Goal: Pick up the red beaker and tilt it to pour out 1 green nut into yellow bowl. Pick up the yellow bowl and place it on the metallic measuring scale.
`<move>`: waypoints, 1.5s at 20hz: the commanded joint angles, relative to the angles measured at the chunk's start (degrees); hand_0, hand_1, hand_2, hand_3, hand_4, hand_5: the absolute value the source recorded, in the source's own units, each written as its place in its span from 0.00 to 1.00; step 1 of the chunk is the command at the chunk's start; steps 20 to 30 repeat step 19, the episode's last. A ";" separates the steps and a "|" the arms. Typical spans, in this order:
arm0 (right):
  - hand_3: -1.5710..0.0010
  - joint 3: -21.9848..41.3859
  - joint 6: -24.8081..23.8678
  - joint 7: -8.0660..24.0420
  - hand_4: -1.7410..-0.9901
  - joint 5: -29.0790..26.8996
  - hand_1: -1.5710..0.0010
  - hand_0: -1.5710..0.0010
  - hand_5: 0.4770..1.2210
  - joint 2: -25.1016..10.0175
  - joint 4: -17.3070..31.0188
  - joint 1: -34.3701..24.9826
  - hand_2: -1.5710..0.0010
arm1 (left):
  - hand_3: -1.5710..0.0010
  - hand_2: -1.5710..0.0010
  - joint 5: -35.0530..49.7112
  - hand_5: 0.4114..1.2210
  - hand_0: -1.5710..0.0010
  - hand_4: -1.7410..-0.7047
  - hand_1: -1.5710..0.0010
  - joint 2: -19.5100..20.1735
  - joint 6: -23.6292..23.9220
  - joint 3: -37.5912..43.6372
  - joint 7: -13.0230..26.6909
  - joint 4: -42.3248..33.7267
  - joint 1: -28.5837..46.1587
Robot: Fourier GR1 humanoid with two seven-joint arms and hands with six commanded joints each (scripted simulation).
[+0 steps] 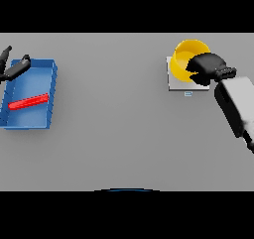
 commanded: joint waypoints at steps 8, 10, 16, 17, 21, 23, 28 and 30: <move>0.70 -1.79 2.98 2.08 0.30 -2.44 0.57 0.52 0.60 0.26 -0.19 0.48 0.63 | 1.00 1.00 0.61 0.44 1.00 0.87 1.00 0.44 -0.45 0.57 -0.46 0.03 0.44; 0.80 -2.01 3.47 2.37 0.34 -2.79 0.71 0.69 0.52 0.70 -0.08 0.20 0.76 | 1.00 1.00 0.63 0.43 1.00 0.87 1.00 0.26 -0.38 0.38 -0.55 -0.40 0.60; 0.95 -0.78 4.97 2.41 0.44 -1.52 0.92 0.92 0.44 0.12 0.95 -0.72 0.94 | 1.00 1.00 0.47 0.42 1.00 0.87 1.00 0.43 -0.57 0.37 -0.22 0.03 0.03; 0.96 -0.45 5.69 2.76 0.45 -1.39 0.94 0.94 0.43 0.22 0.77 -0.63 0.95 | 1.00 1.00 0.06 0.43 1.00 0.88 1.00 0.19 -0.21 0.06 0.13 0.00 -0.04; 0.97 -0.70 6.03 2.48 0.47 -1.81 0.96 0.96 0.41 -0.30 0.04 -0.22 0.97 | 1.00 1.00 0.07 0.43 1.00 0.88 1.00 0.00 0.14 -0.10 0.11 -0.98 0.12; 0.97 -0.70 6.03 2.48 0.47 -1.81 0.96 0.96 0.41 -0.30 0.04 -0.22 0.97 | 1.00 1.00 0.07 0.43 1.00 0.88 1.00 0.00 0.14 -0.10 0.11 -0.98 0.12; 0.97 -0.70 6.03 2.48 0.47 -1.81 0.96 0.96 0.41 -0.30 0.04 -0.22 0.97 | 1.00 1.00 0.07 0.43 1.00 0.88 1.00 0.00 0.14 -0.10 0.11 -0.98 0.12; 0.97 -0.70 6.03 2.48 0.47 -1.81 0.96 0.96 0.41 -0.30 0.04 -0.22 0.97 | 1.00 1.00 0.07 0.43 1.00 0.88 1.00 0.00 0.14 -0.10 0.11 -0.98 0.12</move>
